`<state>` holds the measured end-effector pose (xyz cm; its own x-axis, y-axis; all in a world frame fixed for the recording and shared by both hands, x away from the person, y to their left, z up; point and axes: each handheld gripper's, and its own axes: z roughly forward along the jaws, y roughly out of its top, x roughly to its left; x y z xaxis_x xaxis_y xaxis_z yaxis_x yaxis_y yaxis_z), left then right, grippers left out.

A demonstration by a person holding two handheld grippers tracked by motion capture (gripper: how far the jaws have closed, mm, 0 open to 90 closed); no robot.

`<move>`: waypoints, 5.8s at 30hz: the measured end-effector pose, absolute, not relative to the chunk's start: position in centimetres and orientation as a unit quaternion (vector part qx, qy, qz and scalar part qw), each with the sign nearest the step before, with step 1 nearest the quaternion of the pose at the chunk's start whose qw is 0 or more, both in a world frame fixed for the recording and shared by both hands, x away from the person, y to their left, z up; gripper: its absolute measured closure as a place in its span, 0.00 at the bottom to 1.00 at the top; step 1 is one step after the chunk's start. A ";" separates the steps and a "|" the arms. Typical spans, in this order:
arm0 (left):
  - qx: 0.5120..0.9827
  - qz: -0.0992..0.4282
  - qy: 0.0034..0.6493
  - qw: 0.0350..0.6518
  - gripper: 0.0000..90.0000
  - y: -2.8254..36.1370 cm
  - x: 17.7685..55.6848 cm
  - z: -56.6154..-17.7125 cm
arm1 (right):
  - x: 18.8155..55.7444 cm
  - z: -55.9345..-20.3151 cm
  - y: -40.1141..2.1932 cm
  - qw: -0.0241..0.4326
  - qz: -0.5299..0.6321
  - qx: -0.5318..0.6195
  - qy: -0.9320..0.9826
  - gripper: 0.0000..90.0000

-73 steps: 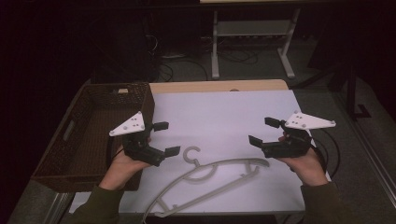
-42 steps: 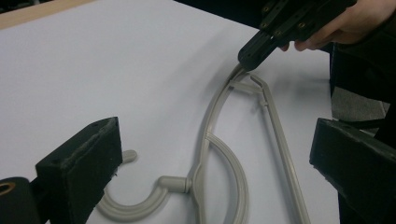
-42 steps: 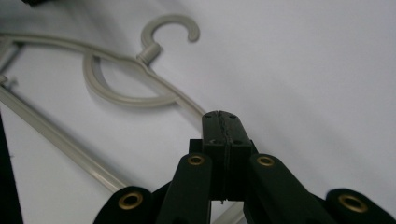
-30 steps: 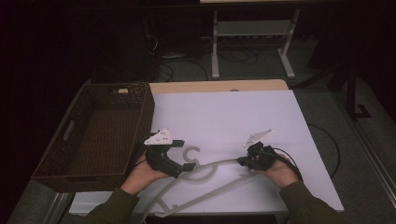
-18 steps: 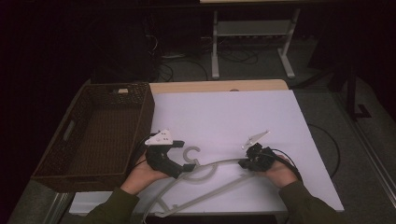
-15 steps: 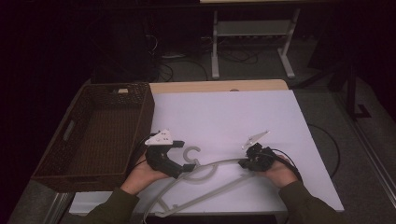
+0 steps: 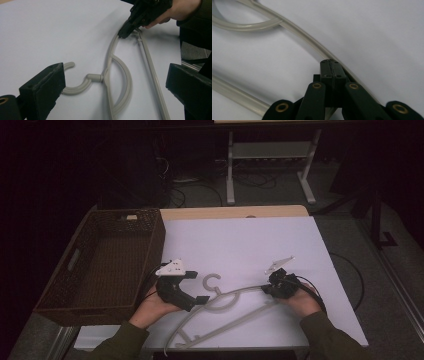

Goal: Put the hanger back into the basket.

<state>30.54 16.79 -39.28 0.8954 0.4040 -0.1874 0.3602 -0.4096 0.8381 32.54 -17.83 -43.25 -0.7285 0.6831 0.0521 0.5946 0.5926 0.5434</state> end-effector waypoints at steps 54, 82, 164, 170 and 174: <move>0.848 0.019 0.224 0.481 0.02 16.2 31.1 -40.0 | 27.7 -43.3 -19.5 0.074 0.314 0.354 0.878 0.99; 0.860 0.033 0.246 0.446 0.02 15.1 32.2 -41.3 | 29.5 -43.0 -16.3 0.076 0.360 0.320 0.873 0.90; 0.854 0.056 0.277 0.437 0.10 12.5 34.3 -41.7 | 30.7 -44.3 -15.9 0.099 0.345 0.340 0.869 1.00; 0.865 0.059 0.277 0.414 0.10 12.0 34.2 -42.1 | 30.7 -44.3 -15.9 0.098 0.343 0.342 0.869 1.00; 0.873 0.062 0.278 0.396 0.16 11.5 34.1 -42.5 | 30.7 -44.3 -15.9 0.098 0.343 0.343 0.869 1.00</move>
<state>34.12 11.46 -42.47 0.8380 0.5340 -0.1122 0.4361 -0.5319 0.7259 30.69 -15.88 -44.32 -0.7456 0.6632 0.0651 0.5292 0.5299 0.6626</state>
